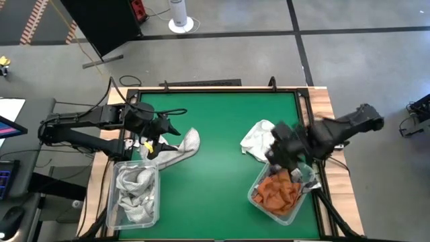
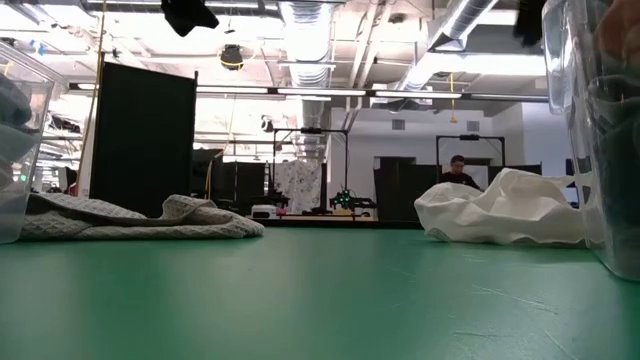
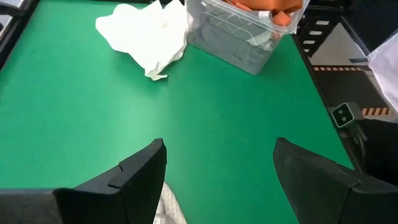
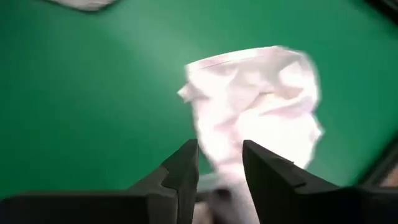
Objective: Sort towels by color in basket
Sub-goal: Put the white towel into the left transparent bin
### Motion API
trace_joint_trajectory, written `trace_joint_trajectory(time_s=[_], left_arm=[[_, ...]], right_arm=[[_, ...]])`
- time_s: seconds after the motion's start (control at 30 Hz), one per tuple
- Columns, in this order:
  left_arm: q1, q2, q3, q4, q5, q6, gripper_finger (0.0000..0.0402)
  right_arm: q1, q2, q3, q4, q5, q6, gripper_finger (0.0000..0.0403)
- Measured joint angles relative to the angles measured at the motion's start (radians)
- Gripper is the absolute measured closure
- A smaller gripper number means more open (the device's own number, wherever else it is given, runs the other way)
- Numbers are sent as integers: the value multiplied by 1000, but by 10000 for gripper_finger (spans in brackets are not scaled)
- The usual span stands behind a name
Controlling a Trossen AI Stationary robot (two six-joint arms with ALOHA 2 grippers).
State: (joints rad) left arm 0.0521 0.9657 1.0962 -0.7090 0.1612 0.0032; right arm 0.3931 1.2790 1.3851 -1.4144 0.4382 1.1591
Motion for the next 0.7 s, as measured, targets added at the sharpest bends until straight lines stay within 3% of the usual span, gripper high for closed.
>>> trace_joint_trajectory(time_s=[0.17,0.37,0.47,0.57,0.7], left_arm=[[0,22,-1,10,0,4,118],[0,33,-1,-7,1,21,118],[0,35,-1,-16,2,34,118],[0,35,-1,-39,3,38,118],[0,35,-1,-100,3,61,118]], right_arm=[[-300,72,1,-18,-140,-173,250],[-569,201,-8,-109,-275,-355,243],[-679,244,-31,-81,-354,-424,235],[-762,285,-56,-72,-367,-487,227],[-813,314,-110,9,-424,-554,220]])
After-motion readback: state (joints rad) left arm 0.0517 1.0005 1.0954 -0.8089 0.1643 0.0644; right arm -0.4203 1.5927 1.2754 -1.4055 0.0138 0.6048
